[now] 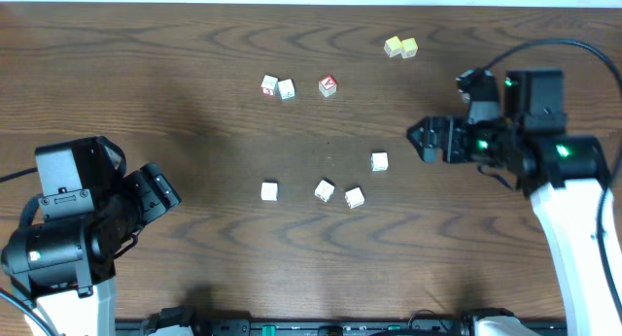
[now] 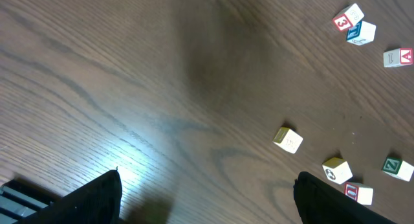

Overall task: Lift 5 blocks
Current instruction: 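Swing the right arm over the yellow-edged 'K' block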

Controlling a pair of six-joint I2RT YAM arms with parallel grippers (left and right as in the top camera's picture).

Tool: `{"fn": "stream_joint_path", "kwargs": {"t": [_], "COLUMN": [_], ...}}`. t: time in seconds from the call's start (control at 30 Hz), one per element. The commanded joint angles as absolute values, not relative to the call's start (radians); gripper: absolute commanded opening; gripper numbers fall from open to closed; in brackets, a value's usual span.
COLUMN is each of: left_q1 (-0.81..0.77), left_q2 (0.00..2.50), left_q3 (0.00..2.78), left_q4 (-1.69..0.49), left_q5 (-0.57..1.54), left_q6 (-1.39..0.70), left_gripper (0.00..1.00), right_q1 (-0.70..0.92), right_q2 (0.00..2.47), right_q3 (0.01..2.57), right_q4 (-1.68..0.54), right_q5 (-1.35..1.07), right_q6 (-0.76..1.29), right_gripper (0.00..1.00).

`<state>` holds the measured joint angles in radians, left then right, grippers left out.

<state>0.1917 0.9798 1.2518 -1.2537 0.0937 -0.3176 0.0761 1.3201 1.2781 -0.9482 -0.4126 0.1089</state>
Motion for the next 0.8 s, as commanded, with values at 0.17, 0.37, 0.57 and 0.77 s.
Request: {"fn": "stream_joint_path", "kwargs": {"t": [0.17,0.37,0.57,0.77], "left_q1": [0.184,0.184,0.184,0.184], "left_q2": [0.979,0.979,0.979,0.979], "left_q3": [1.261,1.261,1.261,1.261], "left_q4": [-1.256,-1.256,-1.256,-1.256], "left_q5": [0.078,0.077,0.078,0.078], "left_q6": [-0.327,-0.327,-0.327,-0.327], "left_gripper": [0.86,0.85,0.85,0.85], "right_q1": [0.084,0.196,0.289,0.276], "right_q2": [1.465,1.482,1.491,1.551], "right_q3": [1.301,1.301,1.291,1.25], "right_q4": [-0.852,-0.86,-0.921,-0.877], "right_q5": [-0.789,-0.26,0.13,0.168], "right_q6": [0.131,0.441,0.6,0.632], "right_gripper": [0.99,0.99,0.99,0.99]}}
